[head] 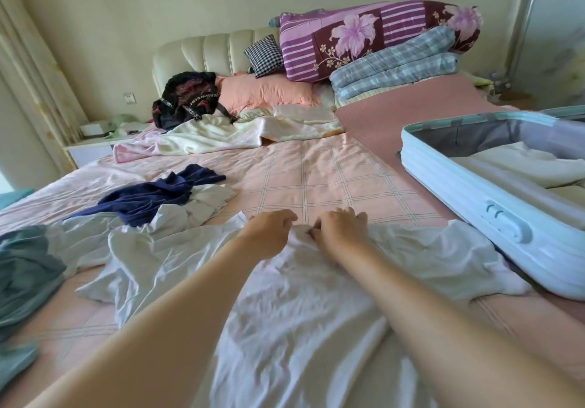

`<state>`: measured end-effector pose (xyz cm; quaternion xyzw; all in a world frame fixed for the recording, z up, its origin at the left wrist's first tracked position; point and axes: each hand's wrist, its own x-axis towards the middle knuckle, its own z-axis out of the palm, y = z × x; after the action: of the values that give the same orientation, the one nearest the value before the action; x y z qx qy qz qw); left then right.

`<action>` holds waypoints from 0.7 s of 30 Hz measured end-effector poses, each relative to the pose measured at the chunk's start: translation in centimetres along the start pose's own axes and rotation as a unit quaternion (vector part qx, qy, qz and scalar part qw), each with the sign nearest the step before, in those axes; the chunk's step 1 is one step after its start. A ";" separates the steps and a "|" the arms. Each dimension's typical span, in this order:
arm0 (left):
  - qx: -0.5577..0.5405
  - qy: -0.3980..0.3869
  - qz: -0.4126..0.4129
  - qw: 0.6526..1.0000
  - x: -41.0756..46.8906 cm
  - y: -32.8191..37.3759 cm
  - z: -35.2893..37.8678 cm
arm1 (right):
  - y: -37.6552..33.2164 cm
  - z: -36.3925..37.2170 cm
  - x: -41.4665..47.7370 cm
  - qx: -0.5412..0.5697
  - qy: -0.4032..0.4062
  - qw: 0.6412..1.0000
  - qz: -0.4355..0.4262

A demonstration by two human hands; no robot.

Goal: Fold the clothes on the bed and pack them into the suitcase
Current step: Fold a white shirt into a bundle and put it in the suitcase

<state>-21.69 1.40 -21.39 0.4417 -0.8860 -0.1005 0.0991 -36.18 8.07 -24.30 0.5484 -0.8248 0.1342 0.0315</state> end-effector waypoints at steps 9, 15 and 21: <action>-0.147 -0.025 -0.003 0.989 0.5 1.7 -0.2 | 2.1 -0.1 -0.8 0.251 0.104 0.959 -0.081; -0.237 0.010 0.018 0.971 1.2 2.6 -0.5 | 2.5 -0.9 -1.2 0.305 0.074 0.949 -0.018; -0.303 0.108 -0.038 0.946 2.0 2.5 -1.2 | 3.1 -0.9 -0.6 0.301 0.037 0.952 0.042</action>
<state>-24.43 1.16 -19.38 0.4320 -0.7803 -0.3198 0.3198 -38.87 9.99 -24.12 0.4922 -0.7668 0.3970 -0.1103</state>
